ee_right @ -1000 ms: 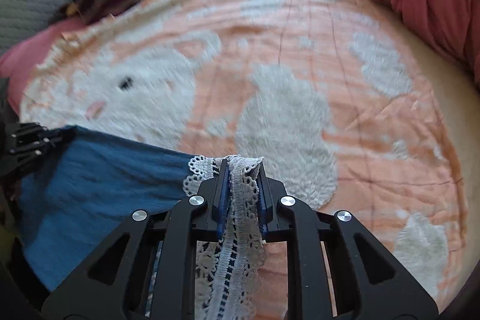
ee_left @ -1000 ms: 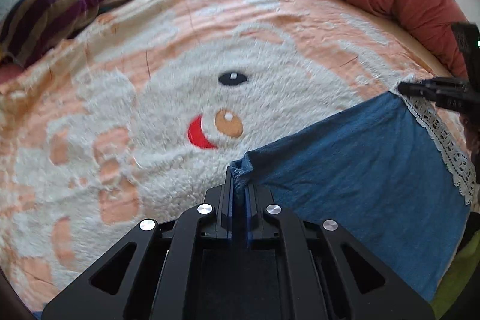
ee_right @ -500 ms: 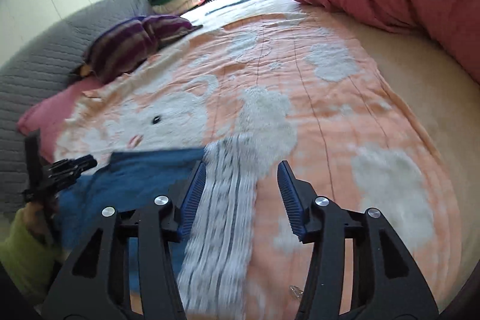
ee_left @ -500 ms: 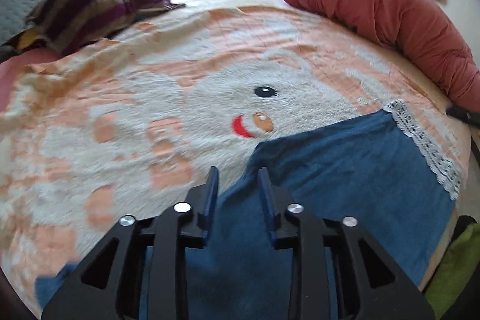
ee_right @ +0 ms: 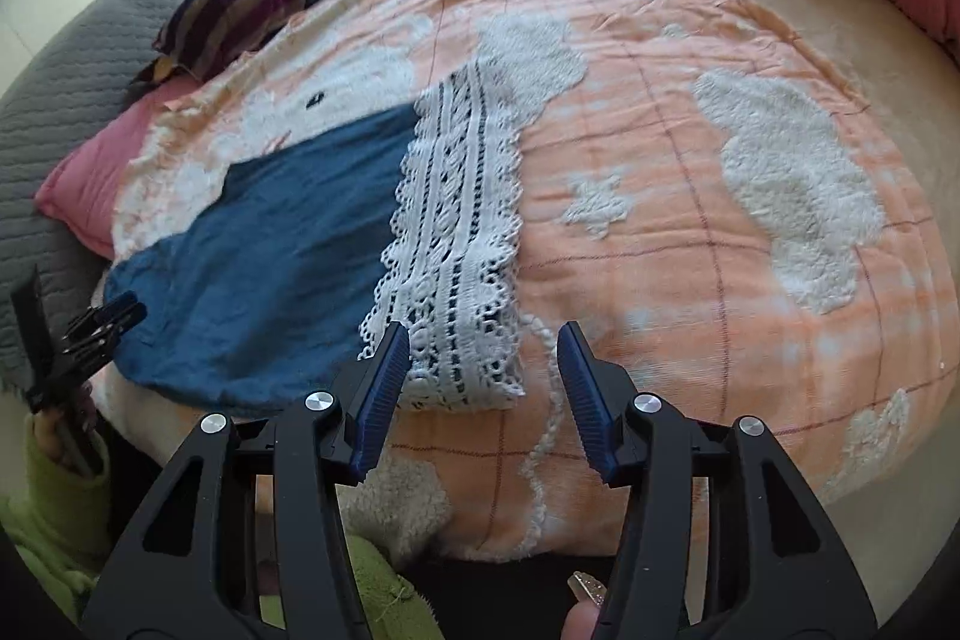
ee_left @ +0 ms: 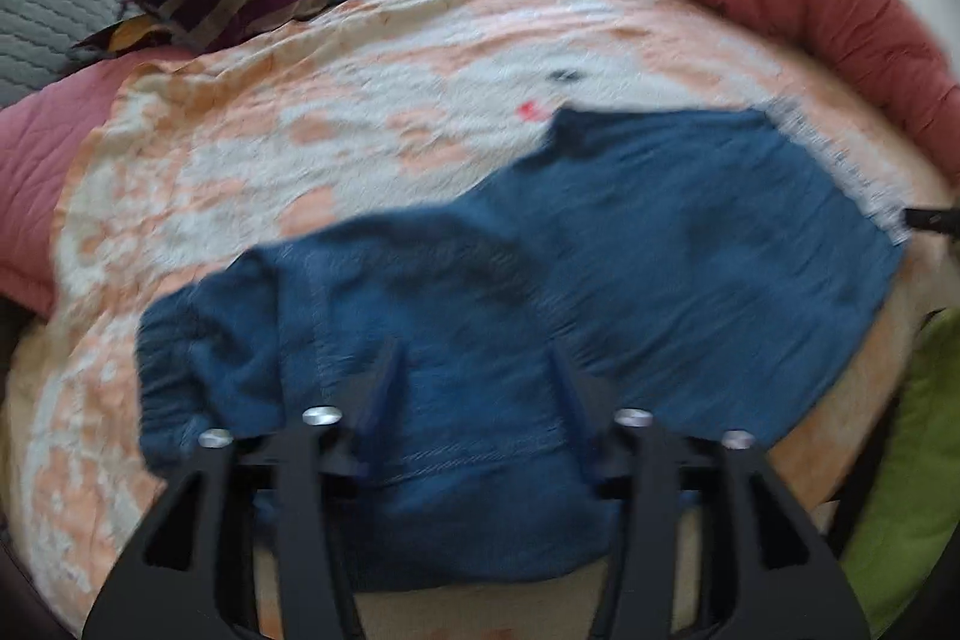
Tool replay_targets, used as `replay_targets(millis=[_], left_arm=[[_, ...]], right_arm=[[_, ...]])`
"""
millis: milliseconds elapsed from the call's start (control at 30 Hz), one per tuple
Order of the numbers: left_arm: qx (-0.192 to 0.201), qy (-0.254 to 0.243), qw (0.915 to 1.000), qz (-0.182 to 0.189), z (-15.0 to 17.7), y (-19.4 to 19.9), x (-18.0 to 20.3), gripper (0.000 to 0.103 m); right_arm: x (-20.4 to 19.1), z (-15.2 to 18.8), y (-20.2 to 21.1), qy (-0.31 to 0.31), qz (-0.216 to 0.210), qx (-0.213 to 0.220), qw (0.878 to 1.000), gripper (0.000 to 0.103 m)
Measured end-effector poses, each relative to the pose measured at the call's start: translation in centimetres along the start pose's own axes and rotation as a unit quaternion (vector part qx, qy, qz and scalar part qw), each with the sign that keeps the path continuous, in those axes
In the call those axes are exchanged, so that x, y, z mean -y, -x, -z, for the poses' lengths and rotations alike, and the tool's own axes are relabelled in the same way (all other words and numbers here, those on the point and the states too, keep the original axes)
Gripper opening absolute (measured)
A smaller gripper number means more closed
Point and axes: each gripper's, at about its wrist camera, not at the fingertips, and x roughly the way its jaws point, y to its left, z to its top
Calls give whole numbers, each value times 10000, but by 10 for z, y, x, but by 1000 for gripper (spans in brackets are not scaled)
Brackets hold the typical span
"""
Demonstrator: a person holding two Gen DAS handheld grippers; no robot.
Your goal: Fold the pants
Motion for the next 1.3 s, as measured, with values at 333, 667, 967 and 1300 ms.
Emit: replay_targets(millis=[333,667,967,1300], left_arm=[[-34,298,9993,-243,8,-10,-28,53],[-10,445,9990,-71,10,-12,-38,53],[513,526,9971,-175,5,38,-43,62],[707,108,9974,116,-5,52,0,81]], right_arm=[[-24,5,-2,662,382,-185,9969,8],[-15,12,-3,574,794,-275,9948,24],[-40,11,50,763,947,760,9897,56],[-141,-1,-10,1788,198,556,9821,74]])
